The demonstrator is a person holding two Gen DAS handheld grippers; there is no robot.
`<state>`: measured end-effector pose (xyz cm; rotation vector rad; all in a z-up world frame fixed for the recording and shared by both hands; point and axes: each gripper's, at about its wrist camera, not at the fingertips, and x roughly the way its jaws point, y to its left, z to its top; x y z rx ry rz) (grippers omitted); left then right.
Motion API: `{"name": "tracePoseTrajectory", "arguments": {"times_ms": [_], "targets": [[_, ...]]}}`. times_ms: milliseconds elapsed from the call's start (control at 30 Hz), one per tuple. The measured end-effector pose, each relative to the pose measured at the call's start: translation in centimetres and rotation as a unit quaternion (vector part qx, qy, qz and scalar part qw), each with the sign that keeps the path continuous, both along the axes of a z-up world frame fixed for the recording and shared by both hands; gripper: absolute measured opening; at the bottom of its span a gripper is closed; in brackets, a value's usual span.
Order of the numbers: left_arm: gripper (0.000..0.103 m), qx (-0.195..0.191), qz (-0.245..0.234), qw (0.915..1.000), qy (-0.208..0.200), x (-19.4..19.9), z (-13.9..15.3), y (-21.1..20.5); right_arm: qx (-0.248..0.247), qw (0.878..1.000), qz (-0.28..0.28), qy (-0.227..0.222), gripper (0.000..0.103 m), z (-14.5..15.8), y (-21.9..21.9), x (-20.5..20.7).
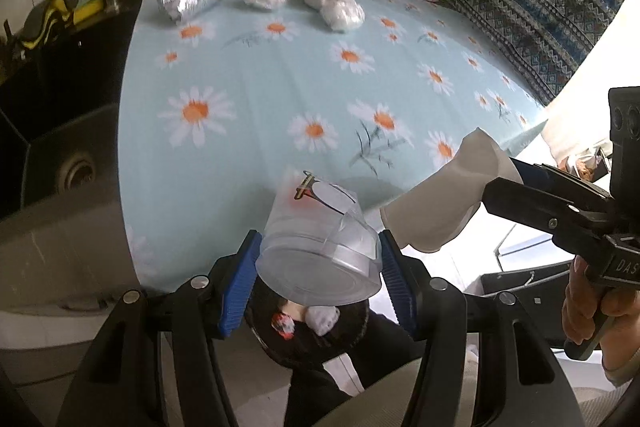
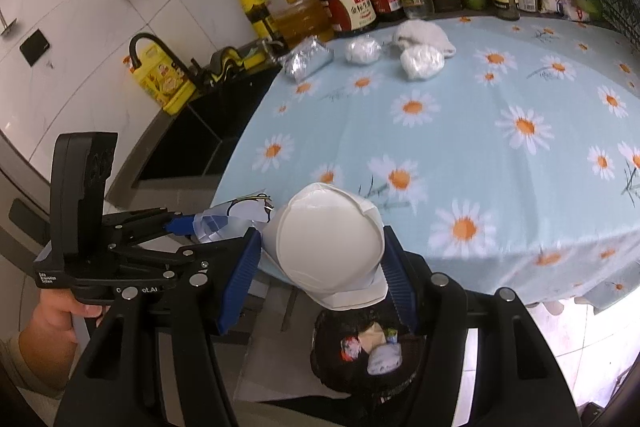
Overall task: Collect trash
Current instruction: 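Carry the paper cups and plastic cup down over the black trash bin with both tools, then open both tools to drop the cups into the bin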
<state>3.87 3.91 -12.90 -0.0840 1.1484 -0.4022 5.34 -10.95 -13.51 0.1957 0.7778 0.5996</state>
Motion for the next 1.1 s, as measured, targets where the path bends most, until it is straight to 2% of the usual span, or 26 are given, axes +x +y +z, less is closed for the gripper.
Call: {"name": "tracePoseTrajectory", "arguments": {"times_ms": [333, 567, 700, 867, 1100], "targets": [[0.057, -0.013, -0.013, 0.9988, 0.045, -3.2, -3.3, -0.7, -0.012, 0.999, 0.001, 0.047, 0.06, -3.9, -0.2, -1.0], [0.057, 0.002, -0.009, 0.996, 0.089, -3.9, -7.9, -1.0, -0.028, 0.994, -0.002, 0.103, 0.061, -9.1, 0.2, 0.0], [0.057, 0.011, -0.006, 0.9936, 0.112, -4.4, -10.4, -1.2, -0.007, 0.986, -0.018, 0.166, 0.061, -13.3, -0.6, 1.2], [0.057, 0.016, -0.005, 0.9905, 0.137, -4.6, -13.9, -1.5, 0.018, 0.973, -0.053, 0.222, 0.061, -17.7, -2.2, 2.3], [0.057, 0.025, -0.007, 0.9842, 0.175, -4.5, -19.8, -2.1, 0.031, 0.957, -0.081, 0.276, 0.061, -23.4, -2.9, 4.4]]}}
